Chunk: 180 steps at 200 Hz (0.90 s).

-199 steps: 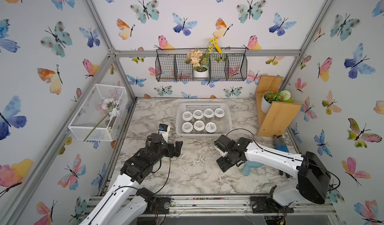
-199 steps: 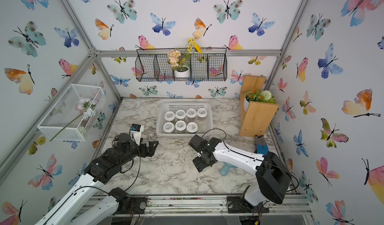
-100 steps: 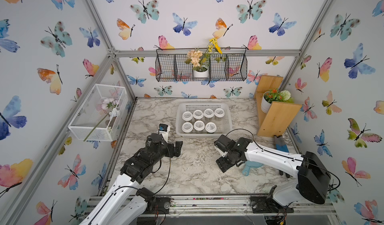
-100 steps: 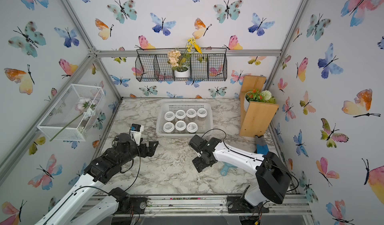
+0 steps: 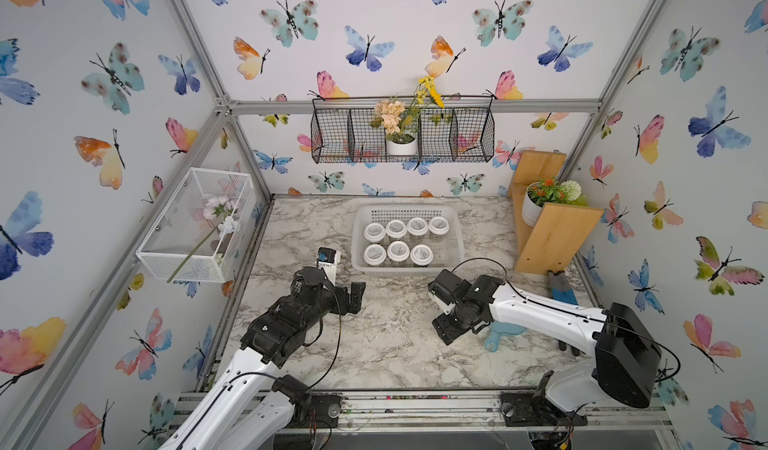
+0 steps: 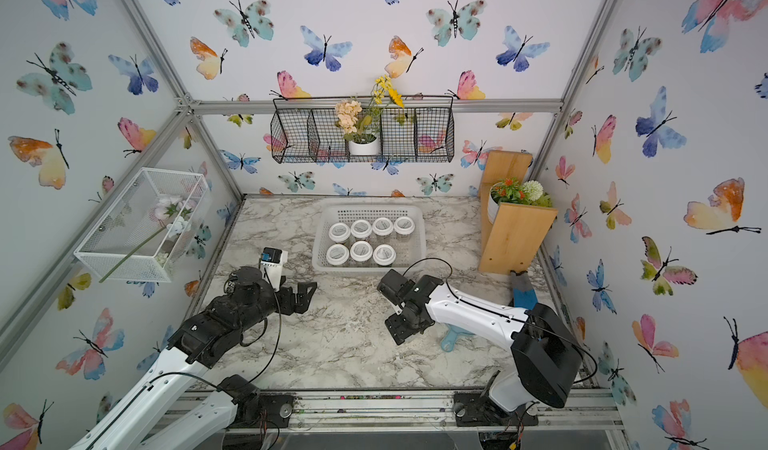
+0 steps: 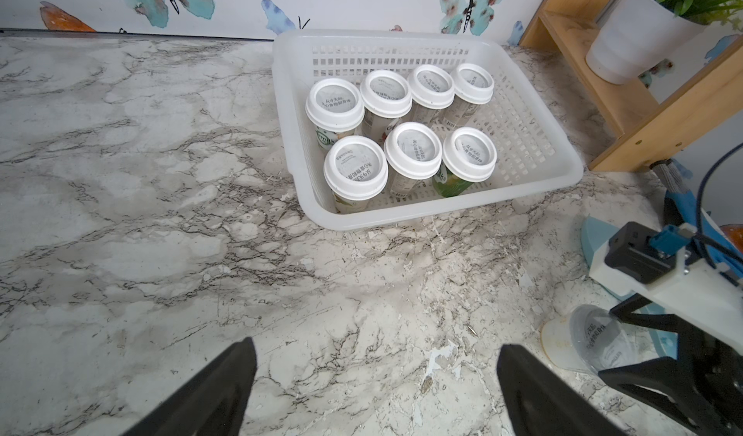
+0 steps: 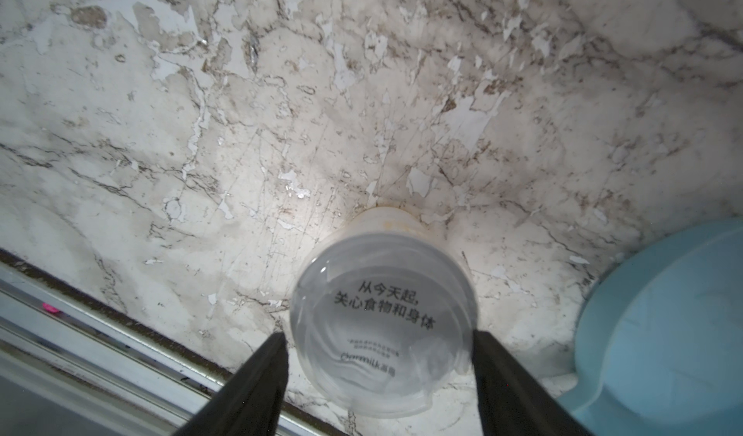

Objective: Put the yogurt in the basket
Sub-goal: Pick up the yogurt from the center of the board.

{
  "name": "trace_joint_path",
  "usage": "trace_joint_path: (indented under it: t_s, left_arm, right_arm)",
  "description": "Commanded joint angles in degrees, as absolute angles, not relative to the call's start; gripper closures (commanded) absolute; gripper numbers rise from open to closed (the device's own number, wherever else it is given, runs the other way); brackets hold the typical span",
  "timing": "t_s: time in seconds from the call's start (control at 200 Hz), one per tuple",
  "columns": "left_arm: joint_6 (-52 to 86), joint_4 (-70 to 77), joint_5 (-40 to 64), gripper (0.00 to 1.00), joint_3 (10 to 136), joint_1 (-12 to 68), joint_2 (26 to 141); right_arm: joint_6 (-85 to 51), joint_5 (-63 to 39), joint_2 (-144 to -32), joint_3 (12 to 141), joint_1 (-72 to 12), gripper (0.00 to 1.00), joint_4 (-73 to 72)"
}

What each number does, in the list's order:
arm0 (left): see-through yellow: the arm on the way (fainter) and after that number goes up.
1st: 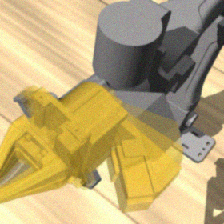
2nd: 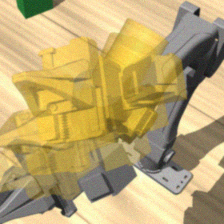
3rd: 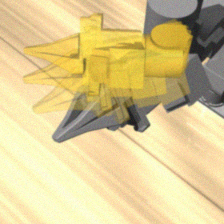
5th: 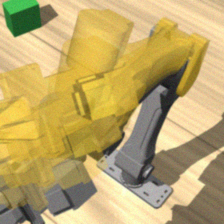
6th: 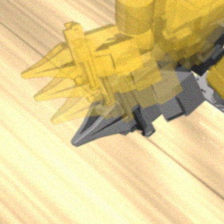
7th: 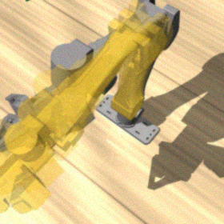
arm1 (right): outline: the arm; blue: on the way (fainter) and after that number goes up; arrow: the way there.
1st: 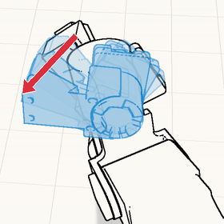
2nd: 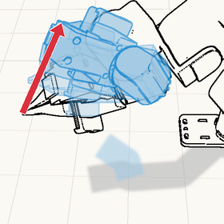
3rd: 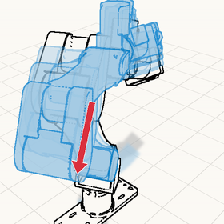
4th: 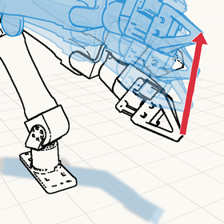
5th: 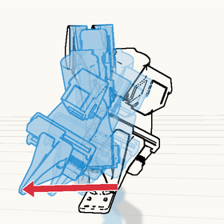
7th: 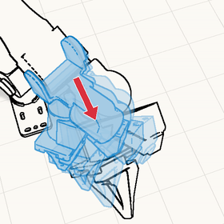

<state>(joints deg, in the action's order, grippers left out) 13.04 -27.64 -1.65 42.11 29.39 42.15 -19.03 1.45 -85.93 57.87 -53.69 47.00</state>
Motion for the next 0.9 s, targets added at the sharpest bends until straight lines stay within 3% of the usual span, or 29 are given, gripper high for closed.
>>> trace_joint_path:
  t_s: [0.0,0.275,0.586,0.896]
  left_arm:
    - [12.5,-26.9,0.3,0.0,41.6,29.7,41.5]
    - [12.5,-26.9,0.3,0.0,41.6,29.6,41.5]
    - [12.4,-26.9,0.4,0.0,41.6,29.7,41.5]
    - [12.4,-26.8,0.4,0.0,41.6,29.7,41.5]
  right_arm:
    - [-18.9,0.7,-86.7,57.1,-54.1,0.28,46.6]
    - [-18.7,0.8,-87.0,57.3,-54.1,0.31,46.8]
    - [-18.4,0.7,-87.5,58.1,-54.1,0.47,47.3]
    - [-17.7,2.0,-88.1,60.9,-54.1,0.49,49.2]
